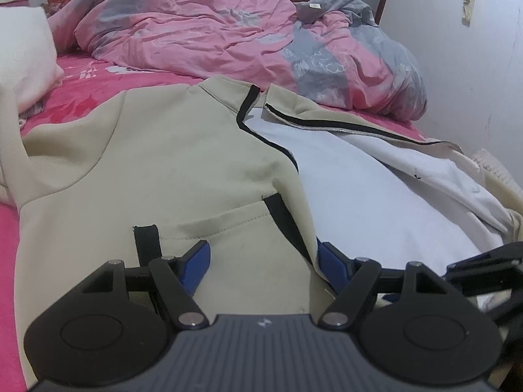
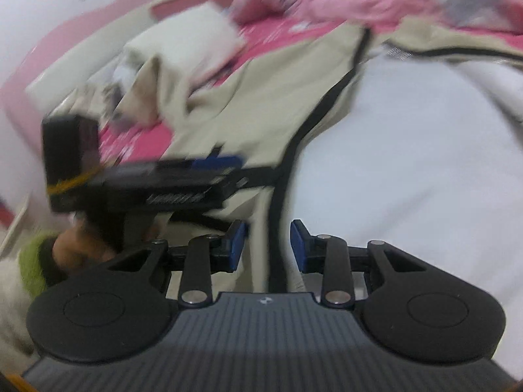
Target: Fold clothes
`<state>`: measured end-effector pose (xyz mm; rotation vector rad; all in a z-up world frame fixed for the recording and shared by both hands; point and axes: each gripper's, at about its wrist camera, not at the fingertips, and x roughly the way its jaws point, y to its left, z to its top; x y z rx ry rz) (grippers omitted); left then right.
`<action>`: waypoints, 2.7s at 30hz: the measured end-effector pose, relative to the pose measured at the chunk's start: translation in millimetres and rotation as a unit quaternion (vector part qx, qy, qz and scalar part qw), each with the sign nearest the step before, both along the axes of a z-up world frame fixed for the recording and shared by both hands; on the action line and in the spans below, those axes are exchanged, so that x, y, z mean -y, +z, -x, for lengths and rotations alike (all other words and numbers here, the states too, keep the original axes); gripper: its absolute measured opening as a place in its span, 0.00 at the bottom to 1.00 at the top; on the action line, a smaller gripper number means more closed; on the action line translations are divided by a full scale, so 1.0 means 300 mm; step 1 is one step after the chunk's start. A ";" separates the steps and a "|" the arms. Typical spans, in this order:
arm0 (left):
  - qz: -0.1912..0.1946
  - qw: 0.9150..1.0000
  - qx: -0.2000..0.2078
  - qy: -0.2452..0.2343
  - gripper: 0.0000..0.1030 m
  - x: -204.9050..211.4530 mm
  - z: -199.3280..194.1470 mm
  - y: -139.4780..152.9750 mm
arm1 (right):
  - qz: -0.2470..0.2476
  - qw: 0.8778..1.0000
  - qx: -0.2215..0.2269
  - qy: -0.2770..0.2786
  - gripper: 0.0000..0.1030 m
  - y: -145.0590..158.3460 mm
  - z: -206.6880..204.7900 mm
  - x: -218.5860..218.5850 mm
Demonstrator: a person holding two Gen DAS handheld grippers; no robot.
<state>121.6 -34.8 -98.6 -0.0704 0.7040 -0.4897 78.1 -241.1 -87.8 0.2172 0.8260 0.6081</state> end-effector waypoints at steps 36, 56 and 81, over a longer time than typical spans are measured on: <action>0.052 0.999 0.000 -0.002 0.71 -0.058 0.009 -0.023 | -0.322 0.930 -0.152 -0.095 0.26 -0.183 -0.528 0.170; 0.057 0.998 -0.003 -0.005 0.71 -0.076 0.013 -0.003 | 0.304 0.936 0.174 0.039 0.02 0.123 -0.348 -0.260; -0.047 0.998 0.031 -0.024 0.75 0.022 0.043 -0.003 | 0.232 0.970 0.076 0.015 0.36 0.037 -0.077 -0.047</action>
